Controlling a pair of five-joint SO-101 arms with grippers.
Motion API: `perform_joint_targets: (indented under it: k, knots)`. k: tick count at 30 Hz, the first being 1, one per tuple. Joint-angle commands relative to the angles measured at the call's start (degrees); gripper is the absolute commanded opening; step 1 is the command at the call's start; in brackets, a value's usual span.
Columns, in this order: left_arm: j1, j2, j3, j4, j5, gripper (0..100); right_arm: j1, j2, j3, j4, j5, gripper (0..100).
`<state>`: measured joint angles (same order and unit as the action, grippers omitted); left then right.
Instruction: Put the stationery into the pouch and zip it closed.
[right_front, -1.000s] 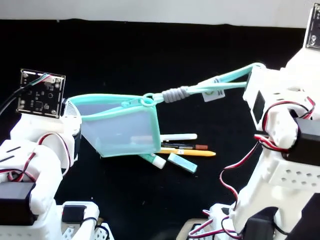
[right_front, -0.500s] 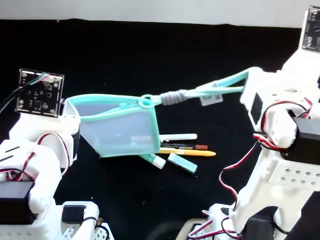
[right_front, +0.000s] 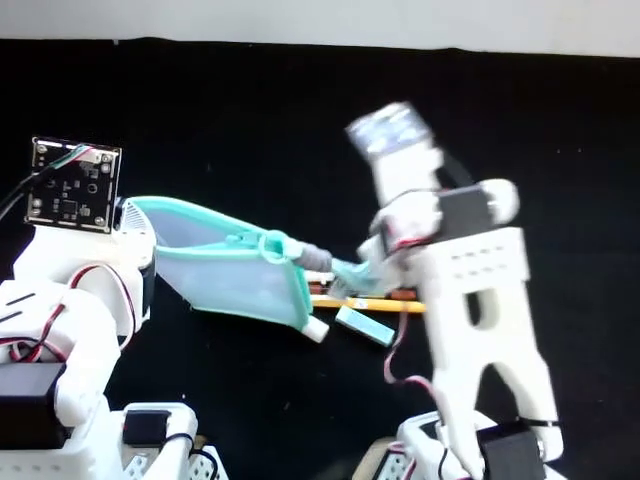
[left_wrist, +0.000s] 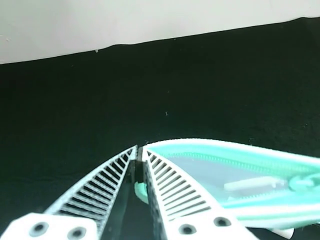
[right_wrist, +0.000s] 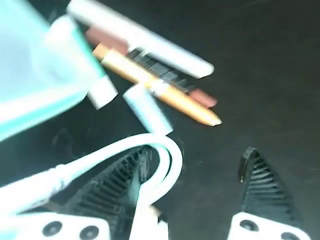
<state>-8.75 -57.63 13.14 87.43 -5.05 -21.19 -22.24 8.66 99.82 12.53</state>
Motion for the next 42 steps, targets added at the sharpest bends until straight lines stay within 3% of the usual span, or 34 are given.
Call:
perform_joint_targets:
  k: [1, 5, 12, 16, 22, 29, 34, 42]
  knots:
    - [-0.75, -0.22, 0.04, -0.79, 0.35, 1, -7.08, -0.57, 4.00, -1.10, 0.70, 28.5]
    - [-0.75, -0.22, 0.04, -0.79, 0.35, 1, -9.98, -0.57, 4.18, -1.10, -0.09, 28.5]
    - [-0.75, -0.13, 0.04, -0.79, 0.35, 1, -5.23, -9.01, -4.18, -4.70, -14.33, 28.5]
    - [-0.84, -0.22, -0.57, -1.14, 0.44, 1, -3.74, -17.01, -3.91, -5.76, -16.88, 28.5]
    - [-6.46, 0.04, -4.18, -1.23, 0.62, 1, 6.29, -26.59, 5.58, -10.77, -8.88, 28.5]
    - [-9.45, 0.22, -4.35, -3.87, 1.23, 1, 7.78, -33.89, 23.43, -17.27, 0.00, 28.5]
    - [-9.36, 1.63, -3.91, -9.85, 4.04, 1, 7.78, -35.03, 30.64, -20.62, 1.14, 28.5]
    - [-9.10, 14.37, -4.53, -17.67, 7.56, 1, 7.78, -35.03, 35.30, -23.96, 0.97, 28.5]
